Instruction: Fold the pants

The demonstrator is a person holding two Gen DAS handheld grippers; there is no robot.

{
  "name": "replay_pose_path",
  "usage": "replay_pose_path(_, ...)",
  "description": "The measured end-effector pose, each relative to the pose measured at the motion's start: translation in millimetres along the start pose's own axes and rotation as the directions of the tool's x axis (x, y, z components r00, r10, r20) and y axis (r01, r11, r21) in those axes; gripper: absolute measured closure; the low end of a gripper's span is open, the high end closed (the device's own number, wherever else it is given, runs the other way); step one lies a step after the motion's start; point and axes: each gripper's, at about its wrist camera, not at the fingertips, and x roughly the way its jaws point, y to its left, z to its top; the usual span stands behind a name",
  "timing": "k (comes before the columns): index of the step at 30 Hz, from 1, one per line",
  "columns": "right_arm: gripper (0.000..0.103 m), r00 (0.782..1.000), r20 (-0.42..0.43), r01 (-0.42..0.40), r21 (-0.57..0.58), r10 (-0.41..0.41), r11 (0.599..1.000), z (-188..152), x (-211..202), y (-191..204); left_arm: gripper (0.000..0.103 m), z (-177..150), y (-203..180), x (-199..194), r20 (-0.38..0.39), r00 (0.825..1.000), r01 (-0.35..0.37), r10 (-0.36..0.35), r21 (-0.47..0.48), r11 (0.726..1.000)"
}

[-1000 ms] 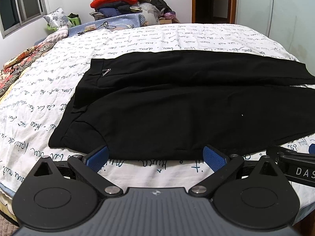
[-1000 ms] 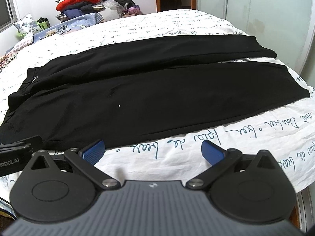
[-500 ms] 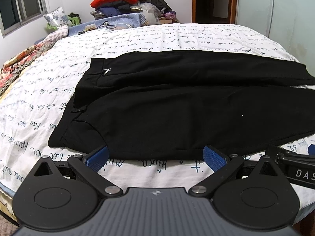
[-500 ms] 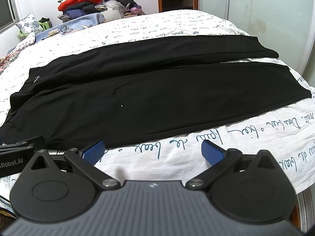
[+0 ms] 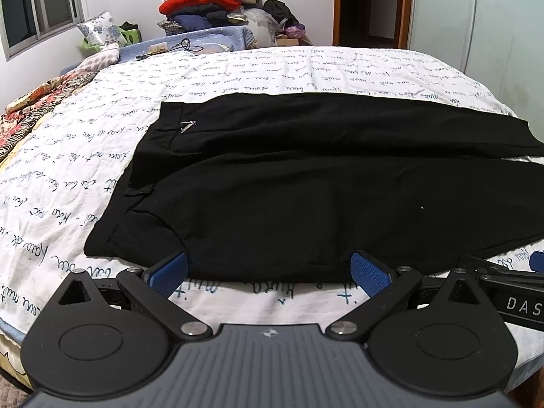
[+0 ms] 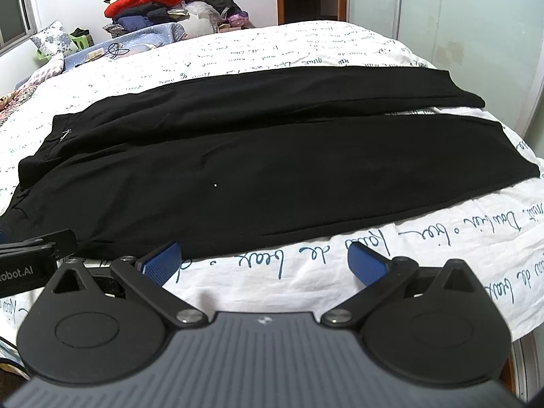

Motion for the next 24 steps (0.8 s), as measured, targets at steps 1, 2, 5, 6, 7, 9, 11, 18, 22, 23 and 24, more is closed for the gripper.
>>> replay_pose_path(1,0.000,1.000,0.004,0.001,-0.003,-0.001,1.000,1,0,1,0.000,1,2,0,0.005,1.000,-0.004,0.004,-0.003,1.000)
replay_pose_path(2,0.000,1.000,0.007,0.001,-0.005,-0.001,1.000,1,1,2,0.000,2,5,0,0.010,1.000,-0.008,0.008,-0.007,1.000)
replay_pose_path(5,0.000,1.000,0.026,-0.014,-0.021,0.014,1.000,4,1,7,0.000,5,13,0,0.033,0.999,-0.014,0.015,-0.017,1.000)
replay_pose_path(6,0.000,0.999,0.036,-0.036,-0.034,0.037,0.999,6,1,8,0.000,7,17,0,0.042,0.999,-0.017,0.018,-0.014,1.000)
replay_pose_path(7,0.000,0.996,0.053,-0.066,-0.055,0.069,0.996,7,0,10,0.000,9,19,0,0.053,0.998,-0.022,0.023,-0.008,1.000)
replay_pose_path(9,0.000,0.983,0.126,-0.119,-0.128,0.135,0.985,11,-5,13,0.000,17,26,2,0.074,0.997,-0.034,0.033,0.015,0.999)
replay_pose_path(11,0.000,0.957,0.203,-0.152,-0.249,0.206,0.956,18,-9,20,0.000,28,36,8,0.086,0.996,-0.035,0.032,0.039,0.999)
replay_pose_path(18,0.000,0.887,0.283,-0.160,-0.553,0.364,0.818,70,13,43,0.000,82,86,53,0.081,0.996,-0.024,0.024,-0.003,1.000)
replay_pose_path(22,0.000,0.886,0.233,-0.211,-0.568,0.402,0.795,112,45,52,0.000,110,115,86,0.067,0.998,-0.016,0.019,-0.042,0.999)
replay_pose_path(23,0.000,0.891,0.224,-0.205,-0.577,0.395,0.790,119,54,52,0.000,116,120,93,0.073,0.997,-0.034,0.037,-0.041,0.999)
replay_pose_path(24,0.000,0.897,0.214,-0.194,-0.596,0.387,0.779,127,63,57,0.000,122,124,102,0.077,0.995,-0.057,0.060,-0.032,0.998)
